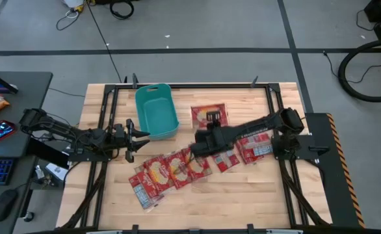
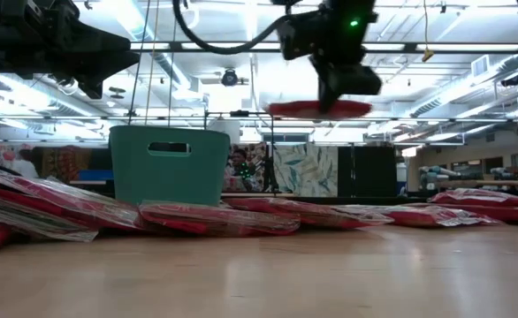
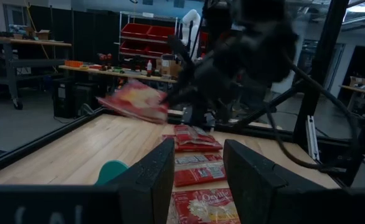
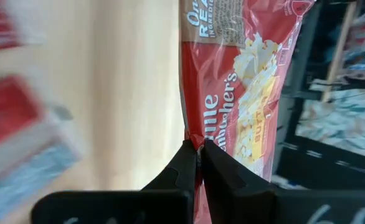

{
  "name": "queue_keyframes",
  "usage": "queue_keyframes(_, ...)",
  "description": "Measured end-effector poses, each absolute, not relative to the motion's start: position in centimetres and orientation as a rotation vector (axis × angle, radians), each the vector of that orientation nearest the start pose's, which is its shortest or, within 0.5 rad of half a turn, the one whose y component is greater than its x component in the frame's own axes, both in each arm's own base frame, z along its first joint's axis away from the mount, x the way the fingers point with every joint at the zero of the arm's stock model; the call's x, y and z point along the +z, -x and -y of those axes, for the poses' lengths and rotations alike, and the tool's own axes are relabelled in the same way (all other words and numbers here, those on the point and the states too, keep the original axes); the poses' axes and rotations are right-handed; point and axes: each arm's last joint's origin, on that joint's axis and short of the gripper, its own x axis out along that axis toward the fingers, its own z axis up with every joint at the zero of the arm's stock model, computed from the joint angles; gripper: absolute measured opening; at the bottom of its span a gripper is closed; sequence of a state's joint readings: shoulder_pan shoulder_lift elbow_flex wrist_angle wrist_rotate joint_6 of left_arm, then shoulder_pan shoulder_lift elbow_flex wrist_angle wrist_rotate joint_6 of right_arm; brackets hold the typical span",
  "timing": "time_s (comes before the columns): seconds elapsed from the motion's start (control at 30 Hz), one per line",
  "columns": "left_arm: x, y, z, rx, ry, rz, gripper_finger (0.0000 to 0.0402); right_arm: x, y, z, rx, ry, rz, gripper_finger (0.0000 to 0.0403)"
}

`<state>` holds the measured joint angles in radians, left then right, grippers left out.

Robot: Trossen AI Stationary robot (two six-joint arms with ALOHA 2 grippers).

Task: Sort popcorn bags into baskets
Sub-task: Put the red popcorn bag into the green bin

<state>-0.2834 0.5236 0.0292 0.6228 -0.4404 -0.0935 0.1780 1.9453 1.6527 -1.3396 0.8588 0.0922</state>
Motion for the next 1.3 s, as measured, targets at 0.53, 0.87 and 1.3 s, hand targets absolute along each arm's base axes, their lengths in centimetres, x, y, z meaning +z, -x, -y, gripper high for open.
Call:
queue_keyframes(0.53,18.4,-12.7,2.4,0.153,0.107,0.126,0.0144,26.9,-41.8,2.5,-0.278,1.182,-1.226,0.002)
queue_keyframes(0.87,18.4,-12.7,2.4,0.155,0.1,0.126,0.0144,28.0,-43.5,5.6,0.082,1.578,-1.048,0.002)
queue_keyframes(1.3,18.5,-12.6,2.2,0.242,0.084,0.132,0.0144,26.3,-45.2,10.0,0.176,1.645,-0.848,0.0021)
